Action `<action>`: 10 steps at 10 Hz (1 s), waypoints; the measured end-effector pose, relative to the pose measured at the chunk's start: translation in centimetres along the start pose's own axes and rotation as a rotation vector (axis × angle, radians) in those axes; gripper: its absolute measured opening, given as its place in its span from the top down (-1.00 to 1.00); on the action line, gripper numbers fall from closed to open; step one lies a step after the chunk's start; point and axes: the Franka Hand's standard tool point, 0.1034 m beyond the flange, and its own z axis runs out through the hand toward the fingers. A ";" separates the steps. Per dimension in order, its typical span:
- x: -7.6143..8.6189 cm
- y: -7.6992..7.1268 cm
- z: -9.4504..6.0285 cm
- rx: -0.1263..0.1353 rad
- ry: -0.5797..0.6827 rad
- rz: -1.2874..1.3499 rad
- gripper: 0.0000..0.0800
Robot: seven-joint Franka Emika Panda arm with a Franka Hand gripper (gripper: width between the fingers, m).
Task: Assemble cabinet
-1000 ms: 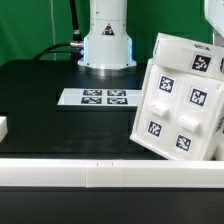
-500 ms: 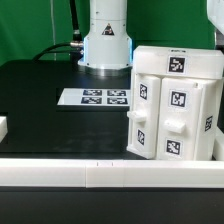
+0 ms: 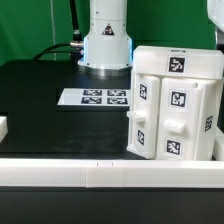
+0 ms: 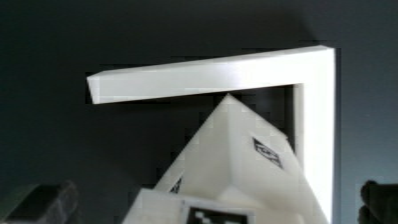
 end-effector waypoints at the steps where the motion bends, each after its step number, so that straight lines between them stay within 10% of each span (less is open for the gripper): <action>1: 0.0 0.2 0.5 -0.007 0.003 -0.050 -0.99; 10: 0.4 -0.8 -1.3 0.020 0.009 -1.104 -0.99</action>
Offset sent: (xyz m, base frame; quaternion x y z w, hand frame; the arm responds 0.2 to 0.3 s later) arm 0.0000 0.0000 0.0000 0.0000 0.0000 -0.2571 0.9664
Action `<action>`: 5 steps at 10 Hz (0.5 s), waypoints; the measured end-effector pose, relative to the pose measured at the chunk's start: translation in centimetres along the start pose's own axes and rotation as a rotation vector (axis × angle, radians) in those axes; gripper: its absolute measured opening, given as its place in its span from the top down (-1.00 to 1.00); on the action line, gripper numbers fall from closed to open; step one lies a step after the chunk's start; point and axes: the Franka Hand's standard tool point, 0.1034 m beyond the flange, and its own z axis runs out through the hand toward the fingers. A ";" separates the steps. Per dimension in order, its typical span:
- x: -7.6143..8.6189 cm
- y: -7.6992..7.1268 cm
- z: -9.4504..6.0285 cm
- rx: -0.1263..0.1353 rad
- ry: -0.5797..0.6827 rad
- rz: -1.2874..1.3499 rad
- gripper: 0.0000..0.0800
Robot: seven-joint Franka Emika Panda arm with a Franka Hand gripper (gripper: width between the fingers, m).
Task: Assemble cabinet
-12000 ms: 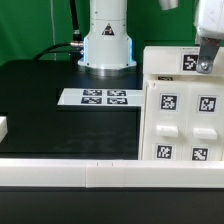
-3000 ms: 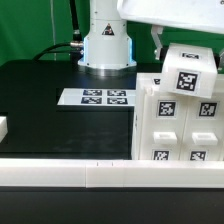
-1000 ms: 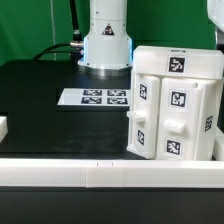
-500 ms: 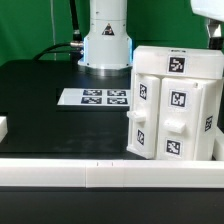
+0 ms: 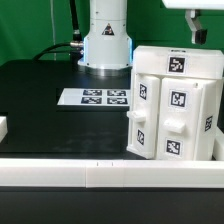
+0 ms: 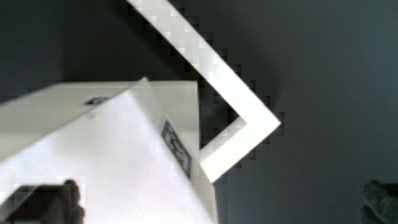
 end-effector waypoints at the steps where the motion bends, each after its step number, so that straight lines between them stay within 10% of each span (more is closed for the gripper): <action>1: 0.1 0.0 -0.1 -0.036 0.033 -0.218 -0.99; 5: 1.2 0.3 0.0 -0.039 0.075 -0.823 -0.99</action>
Offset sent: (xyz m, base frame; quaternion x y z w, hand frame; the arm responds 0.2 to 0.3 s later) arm -0.0022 0.0066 -0.0134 0.0600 -0.0056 -0.4115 0.9094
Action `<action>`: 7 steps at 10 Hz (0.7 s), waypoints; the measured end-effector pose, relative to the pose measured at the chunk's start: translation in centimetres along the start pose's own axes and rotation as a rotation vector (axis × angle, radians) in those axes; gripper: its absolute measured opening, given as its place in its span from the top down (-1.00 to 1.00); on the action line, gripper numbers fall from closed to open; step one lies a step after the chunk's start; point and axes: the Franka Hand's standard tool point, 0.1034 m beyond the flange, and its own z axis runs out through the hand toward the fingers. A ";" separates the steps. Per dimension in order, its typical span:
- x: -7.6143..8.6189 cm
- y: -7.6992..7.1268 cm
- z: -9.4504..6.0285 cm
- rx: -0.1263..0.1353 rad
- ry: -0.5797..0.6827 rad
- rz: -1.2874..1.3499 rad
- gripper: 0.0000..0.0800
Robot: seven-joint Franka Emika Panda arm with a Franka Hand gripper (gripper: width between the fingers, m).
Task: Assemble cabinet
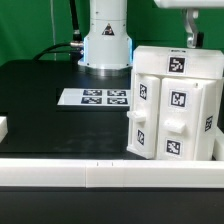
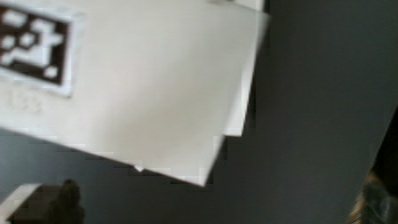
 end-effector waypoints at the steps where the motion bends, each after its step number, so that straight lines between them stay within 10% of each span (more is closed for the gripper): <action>1: 0.0 0.2 0.0 -0.007 -0.001 -0.116 -0.99; 7: -0.4 1.7 -0.4 -0.011 -0.111 -1.074 -0.99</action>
Offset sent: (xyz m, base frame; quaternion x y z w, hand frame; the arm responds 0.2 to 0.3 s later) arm -0.0107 0.0084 -0.0048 0.0517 0.0045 -0.3946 0.9174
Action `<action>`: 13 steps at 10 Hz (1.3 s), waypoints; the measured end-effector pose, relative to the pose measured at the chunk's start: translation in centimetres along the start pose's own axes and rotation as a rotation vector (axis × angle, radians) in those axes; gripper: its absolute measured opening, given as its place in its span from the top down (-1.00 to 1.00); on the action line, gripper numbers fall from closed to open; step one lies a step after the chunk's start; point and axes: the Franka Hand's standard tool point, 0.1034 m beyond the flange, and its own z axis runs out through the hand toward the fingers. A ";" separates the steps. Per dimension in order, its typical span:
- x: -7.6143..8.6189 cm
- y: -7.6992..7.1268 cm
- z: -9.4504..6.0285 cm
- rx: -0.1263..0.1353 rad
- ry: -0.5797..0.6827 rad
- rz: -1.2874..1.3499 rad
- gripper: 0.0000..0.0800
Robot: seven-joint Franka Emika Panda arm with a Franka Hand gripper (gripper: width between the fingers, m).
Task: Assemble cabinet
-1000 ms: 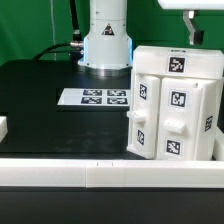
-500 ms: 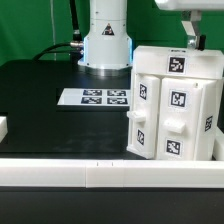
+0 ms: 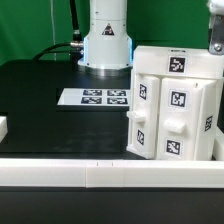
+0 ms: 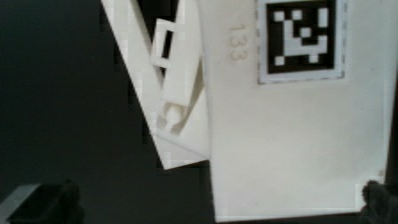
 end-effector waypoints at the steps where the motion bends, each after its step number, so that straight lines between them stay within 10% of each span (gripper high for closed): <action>1: -0.2 0.2 -0.1 -0.012 -0.019 -0.060 -0.99; 9: -1.5 -1.9 -1.2 -0.010 -0.031 -0.111 -0.99; 13: -2.5 -2.4 1.9 -0.018 -0.025 -0.101 -0.99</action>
Offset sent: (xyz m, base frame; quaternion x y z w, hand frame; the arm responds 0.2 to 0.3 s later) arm 0.0000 0.0000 0.0000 0.0000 0.0000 0.0000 1.0000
